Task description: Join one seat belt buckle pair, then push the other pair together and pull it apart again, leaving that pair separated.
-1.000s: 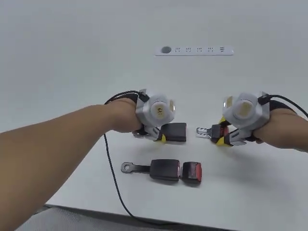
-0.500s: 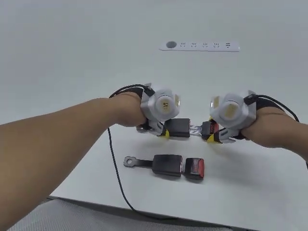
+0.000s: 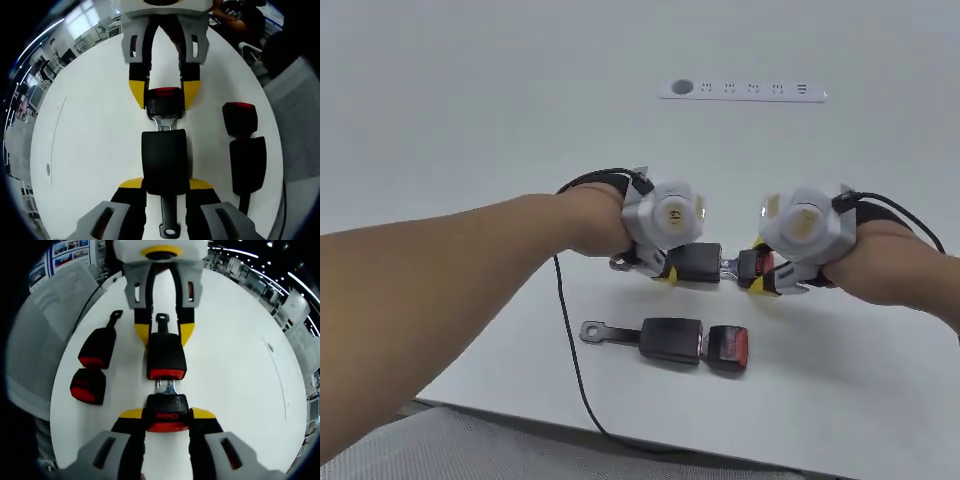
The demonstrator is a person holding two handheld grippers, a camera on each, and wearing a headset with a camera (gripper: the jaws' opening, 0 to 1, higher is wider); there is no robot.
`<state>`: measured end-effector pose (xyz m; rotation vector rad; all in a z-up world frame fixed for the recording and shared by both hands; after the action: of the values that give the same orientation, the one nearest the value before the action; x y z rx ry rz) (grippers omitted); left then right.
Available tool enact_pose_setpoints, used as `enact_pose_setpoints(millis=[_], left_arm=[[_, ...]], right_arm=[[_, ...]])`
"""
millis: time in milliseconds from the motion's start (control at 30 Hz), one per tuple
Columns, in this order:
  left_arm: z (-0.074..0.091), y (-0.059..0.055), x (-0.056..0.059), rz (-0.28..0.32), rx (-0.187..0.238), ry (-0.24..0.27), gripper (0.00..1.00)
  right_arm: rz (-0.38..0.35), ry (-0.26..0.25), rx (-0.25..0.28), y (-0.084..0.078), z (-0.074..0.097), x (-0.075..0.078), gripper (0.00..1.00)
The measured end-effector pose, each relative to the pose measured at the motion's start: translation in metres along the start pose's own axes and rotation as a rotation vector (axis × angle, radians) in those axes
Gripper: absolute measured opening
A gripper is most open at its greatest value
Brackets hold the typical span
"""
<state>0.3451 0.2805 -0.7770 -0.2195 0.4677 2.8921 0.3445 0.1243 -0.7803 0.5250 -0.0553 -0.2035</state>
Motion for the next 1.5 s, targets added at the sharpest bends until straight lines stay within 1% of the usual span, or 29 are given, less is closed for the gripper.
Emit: enact_pose_setpoints(millis=[167,300,367,800,1000,1300,1433,1467,1500], left_arm=[[0.000,-0.002,0.001,0.011,0.014,0.004,0.29],[0.000,-0.001,0.001,0.002,0.012,0.000,0.29],[0.000,-0.001,0.001,0.004,0.008,-0.001,0.29],[0.001,0.000,0.000,0.003,0.000,-0.004,0.29],[0.001,-0.003,0.000,0.013,0.025,-0.001,0.30],[0.000,-0.003,0.001,0.008,0.021,0.004,0.30],[0.000,-0.004,0.000,0.013,0.024,0.006,0.30],[0.000,-0.004,0.000,0.013,0.024,0.007,0.30],[0.000,-0.004,0.000,0.018,0.026,0.007,0.30]], right_arm=[[-0.008,-0.011,0.008,0.006,-0.002,-0.006,0.31],[-0.020,-0.003,0.010,0.010,-0.007,-0.002,0.31],[-0.030,0.000,0.011,0.012,-0.009,-0.003,0.31],[-0.032,0.008,0.015,0.008,-0.011,-0.001,0.32],[-0.030,0.004,0.014,0.008,-0.011,-0.002,0.32],[-0.030,-0.001,-0.004,0.008,-0.009,-0.004,0.33],[-0.026,-0.003,-0.018,0.005,-0.007,-0.002,0.33],[-0.028,-0.003,-0.028,0.002,-0.006,-0.001,0.33],[-0.036,-0.002,-0.024,0.001,-0.005,0.000,0.33]])
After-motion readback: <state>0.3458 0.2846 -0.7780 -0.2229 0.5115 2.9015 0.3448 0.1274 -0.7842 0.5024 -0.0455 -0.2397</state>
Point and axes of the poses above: the centre of the closed fingertips' face, and the gripper's own axes: z roughly backward along the fingers, x roughly to its right, y roughly out of its top, the point moved 9 cm from there along z, roughly backward along the fingers, and after that the axes turned 13 degrees about -z, right-handed, at the moved point
